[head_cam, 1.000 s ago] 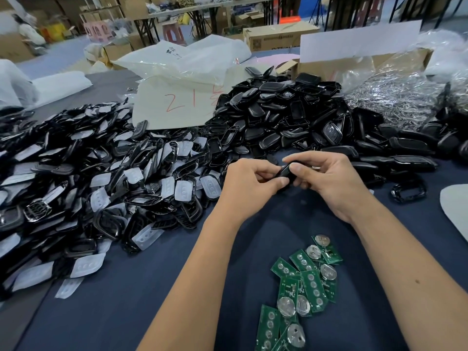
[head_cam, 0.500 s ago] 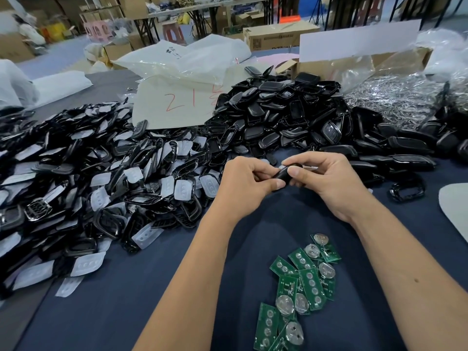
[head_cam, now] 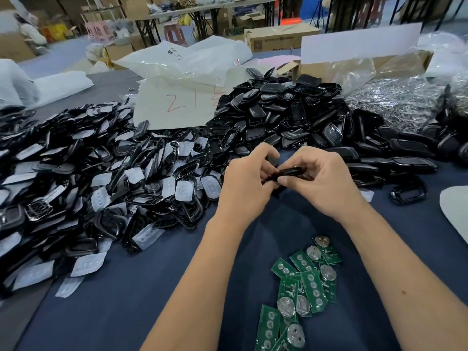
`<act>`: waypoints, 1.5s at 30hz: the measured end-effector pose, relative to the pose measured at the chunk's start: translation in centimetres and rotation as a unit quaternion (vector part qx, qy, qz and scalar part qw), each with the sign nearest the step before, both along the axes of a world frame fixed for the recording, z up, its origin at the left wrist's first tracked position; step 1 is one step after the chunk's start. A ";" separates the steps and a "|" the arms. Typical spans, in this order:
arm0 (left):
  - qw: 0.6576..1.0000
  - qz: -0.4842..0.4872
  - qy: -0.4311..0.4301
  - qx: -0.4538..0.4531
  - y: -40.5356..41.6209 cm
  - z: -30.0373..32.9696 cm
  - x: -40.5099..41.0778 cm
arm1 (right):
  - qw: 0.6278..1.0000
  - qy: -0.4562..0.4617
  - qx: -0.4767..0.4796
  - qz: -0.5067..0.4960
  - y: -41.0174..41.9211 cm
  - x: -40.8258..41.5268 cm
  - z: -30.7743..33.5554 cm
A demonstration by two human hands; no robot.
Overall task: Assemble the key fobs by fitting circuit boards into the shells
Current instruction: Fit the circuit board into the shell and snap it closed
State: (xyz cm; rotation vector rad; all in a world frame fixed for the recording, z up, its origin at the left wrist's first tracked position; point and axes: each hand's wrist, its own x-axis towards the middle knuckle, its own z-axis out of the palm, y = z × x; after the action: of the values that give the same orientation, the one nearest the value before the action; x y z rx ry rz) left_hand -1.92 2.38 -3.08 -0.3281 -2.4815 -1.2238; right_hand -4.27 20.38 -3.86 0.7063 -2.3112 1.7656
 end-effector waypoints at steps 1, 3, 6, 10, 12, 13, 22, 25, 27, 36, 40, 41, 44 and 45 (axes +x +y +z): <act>1.000 0.004 -0.003 0.016 0.1 0.1 0.0 | 1.000 -0.002 -0.005 -0.007 -0.1 0.0 0.0; 0.995 0.015 -0.038 0.085 0.3 0.1 0.0 | 0.997 -0.027 -0.062 -0.021 -0.1 0.0 0.0; 0.955 0.002 -0.118 0.274 0.5 0.3 0.0 | 0.984 -0.094 -0.139 -0.052 -0.2 -0.1 0.1; 0.886 -0.058 -0.189 0.420 0.6 0.5 0.2 | 0.973 -0.172 -0.148 -0.038 -0.6 0.0 -0.2; 0.866 -0.078 -0.207 0.449 0.6 0.6 0.4 | 0.975 -0.162 -0.151 -0.019 -0.8 0.2 -0.1; 0.860 -0.085 -0.214 0.455 0.7 0.7 0.4 | 0.975 -0.158 -0.155 -0.012 -1.0 0.4 0.0; 0.841 -0.108 -0.241 0.472 0.6 0.8 0.5 | 0.957 -0.191 -0.218 -0.017 -2.1 1.0 0.7; 0.837 -0.108 -0.245 0.477 0.4 0.6 0.4 | 0.956 -0.187 -0.224 -0.026 -2.2 1.1 0.7; 0.837 -0.105 -0.244 0.479 0.4 0.6 0.4 | 0.959 -0.172 -0.224 -0.035 -2.3 1.1 0.6; 0.820 -0.077 -0.243 0.513 -0.1 0.7 -0.2 | 0.973 -0.100 -0.180 -0.107 -2.2 1.0 0.5; 0.833 -0.050 -0.234 0.498 0.2 0.7 -0.2 | 0.965 -0.148 -0.203 -0.072 -2.2 1.0 0.7; 0.836 -0.044 -0.228 0.497 0.4 0.8 -0.1 | 0.961 -0.172 -0.208 -0.061 -2.0 1.0 0.8; 0.856 -0.010 -0.189 0.481 1.3 1.0 0.1 | 0.963 -0.194 -0.177 -0.056 -1.7 0.7 0.9; 0.866 0.002 -0.174 0.468 1.6 1.0 0.2 | 0.968 -0.184 -0.160 -0.059 -1.6 0.8 1.0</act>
State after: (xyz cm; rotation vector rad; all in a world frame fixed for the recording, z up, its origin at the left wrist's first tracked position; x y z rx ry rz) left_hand -1.69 3.95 -2.08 0.1786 -1.7840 -2.4430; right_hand -3.49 18.76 -2.87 0.1957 -2.1281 2.2951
